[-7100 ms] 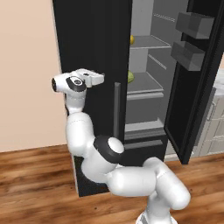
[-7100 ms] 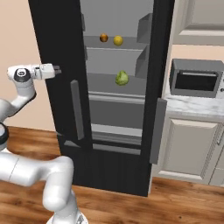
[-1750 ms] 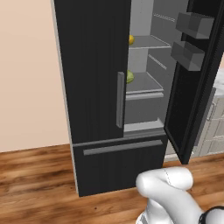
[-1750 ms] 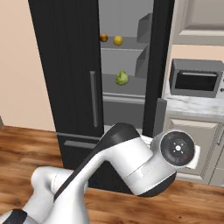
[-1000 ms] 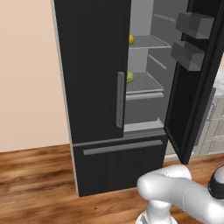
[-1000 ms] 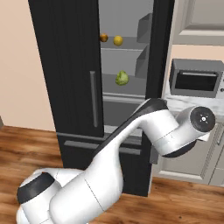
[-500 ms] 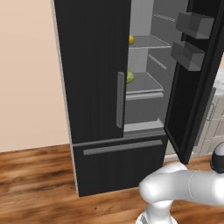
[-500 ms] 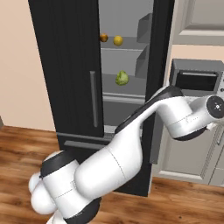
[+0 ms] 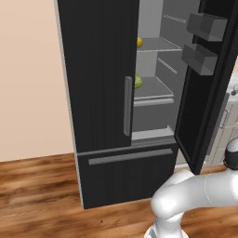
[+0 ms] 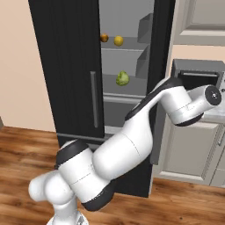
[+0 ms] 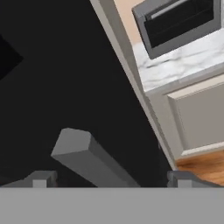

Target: Place the pear in the correct fridge rack based on whether it is a fruit or vegetable. Finally, close the fridge door.

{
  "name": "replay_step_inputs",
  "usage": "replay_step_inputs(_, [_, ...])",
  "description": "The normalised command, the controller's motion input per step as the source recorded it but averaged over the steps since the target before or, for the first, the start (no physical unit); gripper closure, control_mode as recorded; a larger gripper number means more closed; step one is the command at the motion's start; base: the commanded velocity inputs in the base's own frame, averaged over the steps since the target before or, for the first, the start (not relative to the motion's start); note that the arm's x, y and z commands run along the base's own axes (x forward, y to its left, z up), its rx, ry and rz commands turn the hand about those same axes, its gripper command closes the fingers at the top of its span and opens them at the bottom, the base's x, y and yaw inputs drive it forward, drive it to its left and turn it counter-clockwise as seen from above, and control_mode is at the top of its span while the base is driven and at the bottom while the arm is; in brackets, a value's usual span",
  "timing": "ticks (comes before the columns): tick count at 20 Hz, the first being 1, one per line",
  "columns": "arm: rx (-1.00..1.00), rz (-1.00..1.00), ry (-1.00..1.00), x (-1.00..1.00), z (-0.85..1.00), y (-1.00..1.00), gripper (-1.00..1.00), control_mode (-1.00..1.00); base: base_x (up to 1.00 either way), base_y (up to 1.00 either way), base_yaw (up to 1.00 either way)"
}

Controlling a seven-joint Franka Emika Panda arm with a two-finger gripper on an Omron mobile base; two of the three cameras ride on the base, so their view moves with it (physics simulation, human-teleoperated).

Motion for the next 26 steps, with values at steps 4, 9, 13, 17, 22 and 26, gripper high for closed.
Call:
replay_step_inputs(4, [0.12, 0.05, -0.05, 0.35, 0.0, 0.43, -1.0, -1.0, 0.0, 0.0, 0.0])
replay_step_inputs(9, [0.09, 0.08, -0.1, 0.08, 0.02, 0.9, -1.0, -1.0, 0.0, 0.0, 0.0])
replay_step_inputs(13, [0.07, 0.08, -0.11, 0.0, 0.13, 1.0, -1.0, -1.0, 0.0, 0.0, 0.0])
replay_step_inputs(17, [0.05, 0.06, -0.1, 0.0, 0.18, 1.0, -1.0, -1.0, 0.0, 0.0, 0.0])
replay_step_inputs(22, [0.01, 0.01, -0.14, 0.0, 0.15, 1.0, -1.0, -1.0, 0.0, 0.0, 0.0])
replay_step_inputs(26, [0.01, 0.0, -0.12, 0.26, 0.21, 0.87, -1.0, -1.0, 0.0, 0.0, 0.0])
